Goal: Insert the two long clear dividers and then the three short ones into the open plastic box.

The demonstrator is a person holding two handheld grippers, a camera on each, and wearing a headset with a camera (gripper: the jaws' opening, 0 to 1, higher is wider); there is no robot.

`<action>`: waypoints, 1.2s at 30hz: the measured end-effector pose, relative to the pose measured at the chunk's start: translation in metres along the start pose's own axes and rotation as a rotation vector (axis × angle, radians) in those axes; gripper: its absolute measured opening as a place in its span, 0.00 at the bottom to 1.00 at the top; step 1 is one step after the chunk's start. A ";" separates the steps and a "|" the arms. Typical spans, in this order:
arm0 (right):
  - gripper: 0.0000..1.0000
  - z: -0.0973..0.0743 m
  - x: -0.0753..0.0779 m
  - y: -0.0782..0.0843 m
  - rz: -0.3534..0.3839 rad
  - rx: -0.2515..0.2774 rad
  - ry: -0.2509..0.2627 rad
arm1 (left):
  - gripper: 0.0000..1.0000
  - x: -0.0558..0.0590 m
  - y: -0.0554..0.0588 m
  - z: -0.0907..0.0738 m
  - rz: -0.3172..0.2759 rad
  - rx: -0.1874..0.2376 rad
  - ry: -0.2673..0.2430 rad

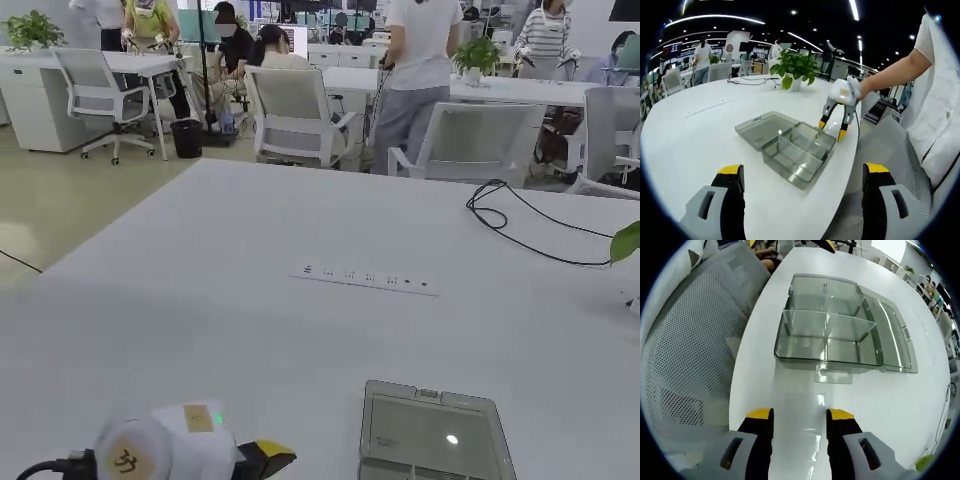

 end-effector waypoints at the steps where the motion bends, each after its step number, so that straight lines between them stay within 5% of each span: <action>1: 0.40 0.000 0.001 0.000 -0.009 -0.002 0.005 | 1.00 0.000 0.000 0.000 0.001 -0.001 0.000; 25: 0.33 0.000 0.000 0.000 0.003 -0.029 0.047 | 1.00 -0.001 0.000 0.001 0.007 -0.002 0.011; 36: 0.33 -0.032 -0.002 -0.004 0.086 0.038 0.141 | 1.00 -0.002 -0.002 0.001 -0.008 0.001 0.010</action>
Point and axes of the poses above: the centre of the closed fingertips' face, and the gripper's own axes: z roughly forward along the fingers, x roughly to its right, y roughly out of its underside, the point moved 6 cm from there along -z, roughly backward along the fingers, and after that the axes turned 5 degrees about -z, right-handed, at the moved point
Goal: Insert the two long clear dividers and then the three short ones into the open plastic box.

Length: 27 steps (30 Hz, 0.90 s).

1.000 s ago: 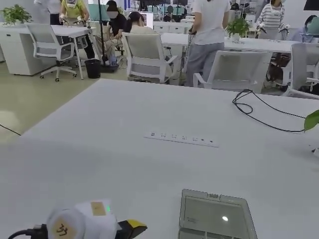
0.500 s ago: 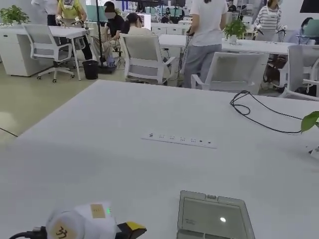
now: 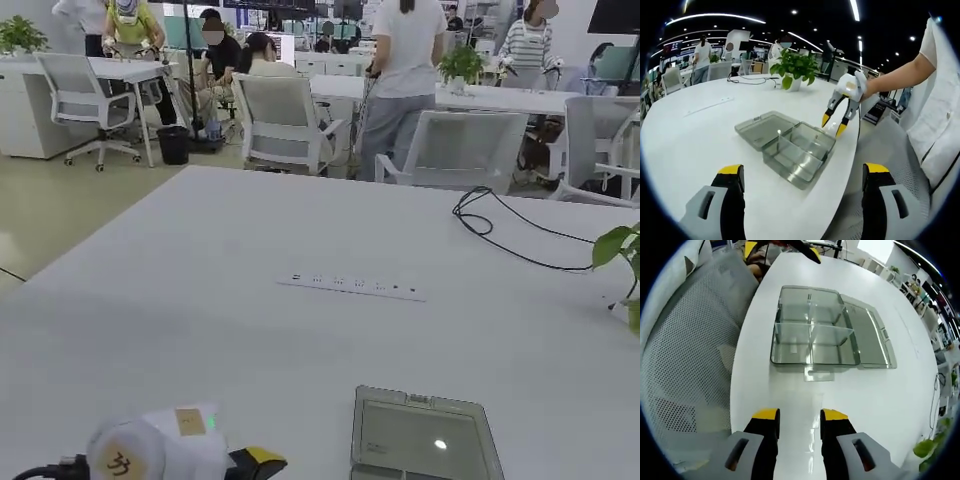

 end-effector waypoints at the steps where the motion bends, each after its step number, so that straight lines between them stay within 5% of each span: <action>1: 0.33 -0.005 0.000 -0.003 0.005 0.008 0.014 | 1.00 0.001 -0.002 0.000 -0.009 0.006 0.003; 8: 0.33 -0.038 0.004 -0.028 0.001 0.061 0.111 | 0.97 0.006 -0.019 0.003 -0.058 0.034 0.023; 16: 0.33 -0.061 0.005 -0.062 -0.014 0.108 0.184 | 0.90 0.020 -0.040 0.015 -0.201 0.057 0.083; 18: 0.33 -0.065 0.005 -0.072 -0.034 0.114 0.200 | 0.88 0.025 -0.048 0.019 -0.204 0.093 0.100; 22: 0.33 -0.071 0.003 -0.089 -0.056 0.130 0.217 | 0.77 0.036 -0.053 0.026 -0.341 0.064 0.163; 24: 0.33 -0.074 0.003 -0.098 -0.071 0.139 0.228 | 0.77 0.039 -0.060 0.032 -0.365 0.107 0.192; 27: 0.33 -0.077 0.003 -0.108 -0.079 0.151 0.239 | 0.71 0.045 -0.062 0.036 -0.452 0.100 0.225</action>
Point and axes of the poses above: the centre of the closed fingertips' face, and the gripper's own axes: z roughly forward along the fingers, x roughly to its right, y roughly out of its underside, the point moved 6 cm from there along -z, roughly backward along the fingers, and after that the axes turned 5 degrees about -z, right-handed, at the moved point
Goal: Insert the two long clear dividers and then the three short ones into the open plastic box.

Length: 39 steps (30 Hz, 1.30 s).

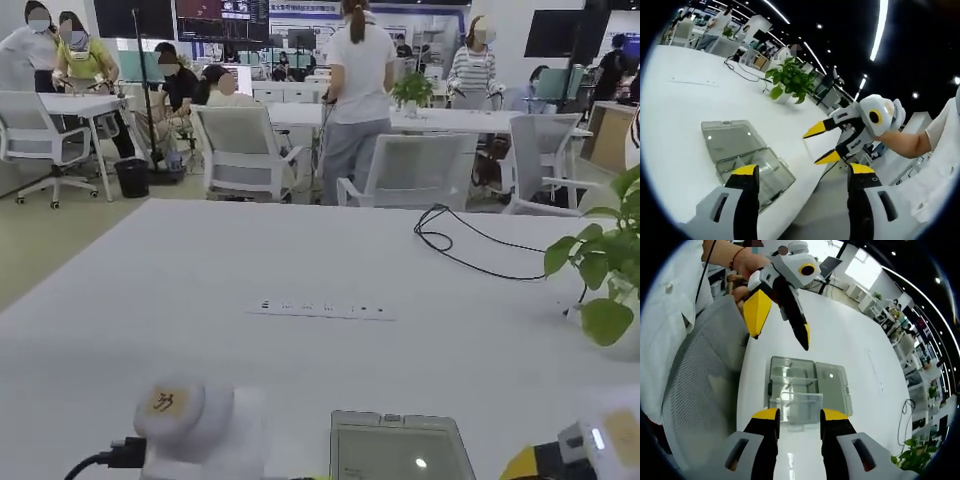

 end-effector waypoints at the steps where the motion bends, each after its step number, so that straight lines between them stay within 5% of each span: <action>1: 0.33 -0.001 0.000 -0.004 -0.003 0.005 0.005 | 0.69 0.001 0.000 0.002 -0.009 0.003 0.010; 20: 0.33 -0.007 -0.005 -0.038 -0.039 0.039 0.020 | 0.32 0.010 0.005 0.026 -0.171 -0.009 0.081; 39: 0.33 -0.006 -0.007 -0.044 -0.065 0.036 0.010 | 0.06 0.012 0.009 0.028 -0.193 -0.029 0.104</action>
Point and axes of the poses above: the centre of the closed fingertips' face, and the gripper's own axes: z roughly forward along the fingers, x roughly to its right, y roughly out of its underside, the point moved 6 cm from there along -z, roughly backward along the fingers, and after that the axes turned 5 degrees about -z, right-handed, at the moved point
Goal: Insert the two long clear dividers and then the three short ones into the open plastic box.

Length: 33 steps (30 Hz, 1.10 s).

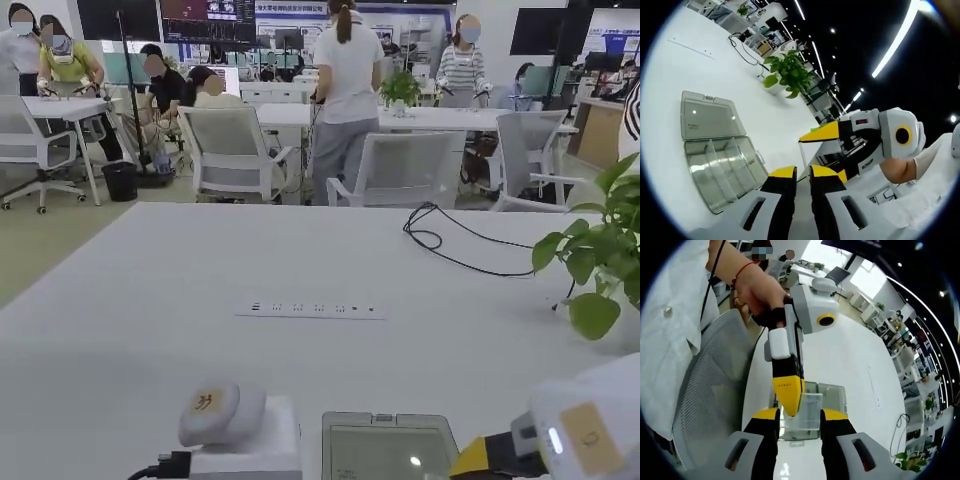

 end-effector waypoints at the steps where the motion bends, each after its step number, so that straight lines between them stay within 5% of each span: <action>1: 0.33 0.000 0.000 0.000 0.000 0.000 0.000 | 0.04 0.000 0.000 0.000 -0.001 -0.001 0.002; 25: 0.35 -0.001 0.001 0.000 0.018 0.016 -0.001 | 0.00 0.000 0.002 0.000 0.011 -0.001 -0.001; 30: 0.35 -0.008 0.006 0.001 0.064 0.051 -0.010 | 0.00 -0.002 0.004 -0.002 0.144 -0.021 -0.013; 33: 0.34 -0.013 0.009 0.002 0.150 0.115 -0.059 | 0.00 0.002 0.007 -0.004 0.240 -0.045 0.002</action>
Point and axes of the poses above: the centre of the closed fingertips' face, and the gripper's own axes: z roughly forward along the fingers, x roughly to its right, y roughly out of its underside, the point moved 6 cm from there along -z, roughly backward along the fingers, and after that the axes turned 5 degrees about -z, right-handed, at the moved point
